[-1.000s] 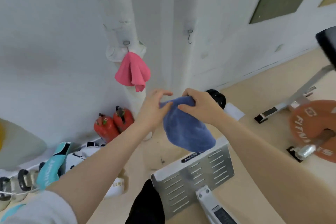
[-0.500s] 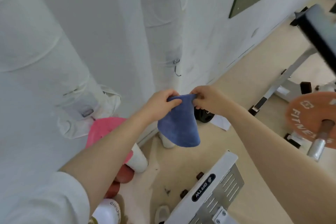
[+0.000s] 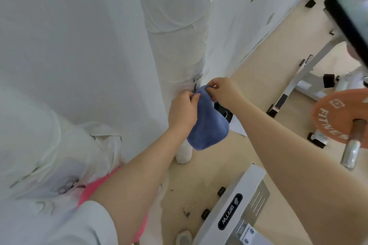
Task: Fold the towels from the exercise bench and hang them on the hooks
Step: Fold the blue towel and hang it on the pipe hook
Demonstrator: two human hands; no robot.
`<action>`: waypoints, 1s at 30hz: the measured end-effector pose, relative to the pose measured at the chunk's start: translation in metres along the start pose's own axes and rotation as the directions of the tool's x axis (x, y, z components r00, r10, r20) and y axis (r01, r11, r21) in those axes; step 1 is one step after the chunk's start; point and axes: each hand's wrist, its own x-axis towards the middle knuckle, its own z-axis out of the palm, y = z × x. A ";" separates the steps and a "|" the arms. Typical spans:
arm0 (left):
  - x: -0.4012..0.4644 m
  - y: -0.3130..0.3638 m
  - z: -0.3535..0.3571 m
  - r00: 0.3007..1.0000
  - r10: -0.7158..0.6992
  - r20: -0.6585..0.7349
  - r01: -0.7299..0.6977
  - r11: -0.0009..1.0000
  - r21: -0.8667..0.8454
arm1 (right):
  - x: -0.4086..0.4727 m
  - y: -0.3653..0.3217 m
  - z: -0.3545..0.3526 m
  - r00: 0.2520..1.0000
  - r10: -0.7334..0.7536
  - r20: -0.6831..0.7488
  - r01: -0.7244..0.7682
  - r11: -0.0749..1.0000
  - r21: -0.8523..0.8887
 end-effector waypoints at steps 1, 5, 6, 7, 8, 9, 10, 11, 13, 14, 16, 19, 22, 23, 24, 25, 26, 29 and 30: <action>-0.001 0.000 0.003 1.000 -0.025 -0.011 0.024 1.000 -0.012 | -0.003 0.000 0.005 0.999 0.040 0.017 -0.041 0.998 0.050; -0.010 0.002 0.003 0.992 -0.121 0.045 0.127 0.979 -0.162 | -0.023 0.006 0.020 0.940 0.330 0.089 -0.341 0.894 0.291; -0.014 0.000 0.002 0.992 -0.116 0.051 0.124 0.973 -0.195 | -0.029 0.010 0.023 0.945 0.322 0.058 -0.325 0.904 0.278; -0.018 -0.003 -0.002 0.996 -0.084 0.033 0.089 0.976 -0.200 | -0.035 0.012 0.024 0.961 0.277 0.005 -0.268 0.924 0.271; -0.025 -0.007 -0.006 0.999 -0.037 0.000 0.036 0.985 -0.171 | -0.043 0.011 0.023 0.976 0.215 -0.041 -0.195 0.939 0.282; -0.032 -0.012 -0.009 0.999 0.018 -0.035 -0.023 0.992 -0.127 | -0.052 0.010 0.020 0.984 0.153 -0.091 -0.123 0.954 0.275; -0.040 -0.016 -0.012 0.997 0.059 -0.057 -0.063 0.995 -0.082 | -0.064 0.008 0.016 0.988 0.106 -0.110 -0.072 0.959 0.274; -0.049 -0.019 -0.014 0.995 0.086 -0.059 -0.089 0.995 -0.050 | -0.073 0.008 0.014 0.992 0.073 -0.105 -0.041 0.960 0.278; -0.073 -0.019 -0.020 0.996 0.082 -0.034 -0.083 0.996 -0.022 | -0.094 0.005 0.010 0.995 0.010 -0.096 0.017 0.963 0.270; -0.086 -0.019 -0.023 0.997 0.070 -0.022 -0.071 0.997 -0.017 | -0.107 0.003 0.008 0.997 -0.010 -0.077 0.032 0.958 0.286; -0.114 -0.016 -0.027 0.998 0.063 -0.022 -0.063 0.998 -0.001 | -0.138 0.002 0.006 0.999 -0.044 -0.024 0.050 0.912 0.407; -0.162 -0.010 -0.028 0.999 0.039 0.010 -0.039 0.999 0.021 | -0.190 0.013 0.007 0.994 -0.090 0.060 0.056 0.902 0.429; -0.221 -0.011 -0.019 0.998 0.000 0.064 0.001 1.000 -0.004 | -0.247 0.040 0.015 0.977 -0.114 0.178 0.065 0.964 0.256; -0.242 -0.013 -0.015 0.998 -0.003 0.061 0.004 1.000 -0.008 | -0.265 0.052 0.018 0.967 -0.119 0.226 0.066 0.971 0.229; -0.264 -0.017 -0.009 0.998 -0.013 0.054 0.014 1.000 -0.007 | -0.284 0.063 0.020 0.955 -0.123 0.272 0.070 0.978 0.195; -0.287 -0.019 -0.001 0.999 -0.024 0.048 0.025 1.000 -0.005 | -0.305 0.075 0.022 0.943 -0.126 0.309 0.081 0.985 0.155; -0.310 -0.021 0.007 0.998 -0.036 0.044 0.036 0.999 -0.001 | -0.324 0.086 0.021 0.932 -0.131 0.337 0.096 0.988 0.120; -0.376 -0.031 0.033 0.997 -0.035 0.067 0.031 0.998 0.063 | -0.378 0.119 0.019 0.918 -0.140 0.371 0.140 0.990 0.027; -0.396 -0.033 0.041 0.996 -0.041 0.084 0.035 0.996 0.077 | -0.394 0.129 0.019 0.919 -0.137 0.369 0.143 0.990 0.009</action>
